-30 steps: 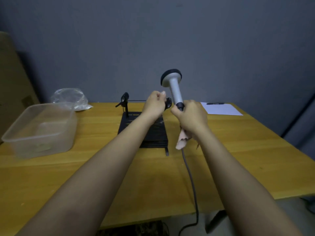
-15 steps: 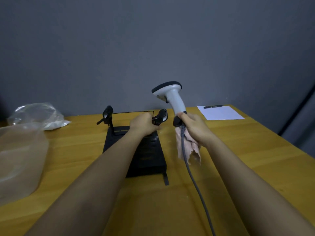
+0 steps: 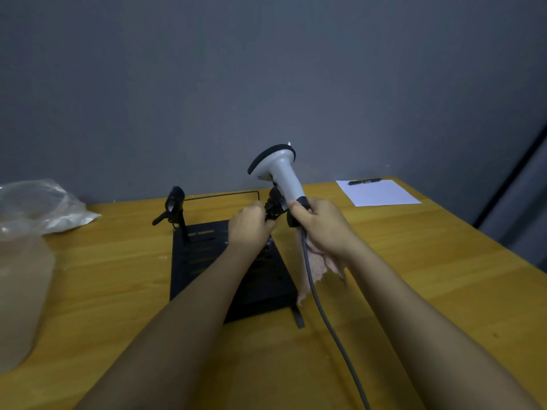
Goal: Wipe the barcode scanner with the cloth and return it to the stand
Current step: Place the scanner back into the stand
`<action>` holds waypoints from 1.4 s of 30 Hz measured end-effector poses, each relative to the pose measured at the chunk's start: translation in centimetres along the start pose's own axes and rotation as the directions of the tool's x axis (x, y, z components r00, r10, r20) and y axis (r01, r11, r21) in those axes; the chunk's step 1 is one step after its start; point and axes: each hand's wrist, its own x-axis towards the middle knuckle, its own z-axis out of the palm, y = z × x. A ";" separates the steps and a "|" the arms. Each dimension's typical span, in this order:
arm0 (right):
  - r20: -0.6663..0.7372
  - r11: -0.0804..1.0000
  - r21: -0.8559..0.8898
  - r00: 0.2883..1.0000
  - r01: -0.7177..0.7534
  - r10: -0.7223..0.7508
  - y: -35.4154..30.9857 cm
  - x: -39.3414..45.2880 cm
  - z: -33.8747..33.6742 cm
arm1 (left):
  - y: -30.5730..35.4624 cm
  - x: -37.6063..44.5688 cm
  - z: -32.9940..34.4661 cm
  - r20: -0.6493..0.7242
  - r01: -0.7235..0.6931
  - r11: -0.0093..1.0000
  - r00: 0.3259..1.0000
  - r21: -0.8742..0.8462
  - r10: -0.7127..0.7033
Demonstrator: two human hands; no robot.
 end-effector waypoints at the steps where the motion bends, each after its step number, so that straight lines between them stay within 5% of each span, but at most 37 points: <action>1: 0.002 1.000 -0.022 1.000 0.000 0.000 0.1 0.0 -0.1 | 0.0 0.0 0.0 0.005 0.002 1.000 1.000 0.001 -0.002; 15: 0.133 0.986 -0.155 0.988 -0.059 0.080 -0.1 0.2 0.4 | -0.6 0.0 0.2 0.032 -0.054 0.998 0.998 0.039 0.053; 23: -0.186 0.890 -0.456 0.979 -0.012 -0.081 -2.8 -2.3 -2.0 | 0.3 -1.6 -2.3 0.046 0.006 0.976 0.999 0.219 -0.016; 28: -0.232 0.839 -0.534 0.937 0.102 -0.262 -8.1 -4.4 -2.7 | 0.9 -4.8 -6.5 0.026 0.022 0.977 0.999 0.213 -0.029; 33: -0.234 0.881 -0.397 0.900 0.257 -0.367 -15.7 -6.1 -0.6 | -2.9 -8.7 -13.6 -0.037 0.078 0.982 0.997 0.172 -0.073; 42: -0.027 0.915 0.198 0.935 0.351 -0.352 -28.0 -4.5 14.8 | -18.0 -17.6 -27.3 -0.312 0.429 0.887 0.877 0.168 -0.365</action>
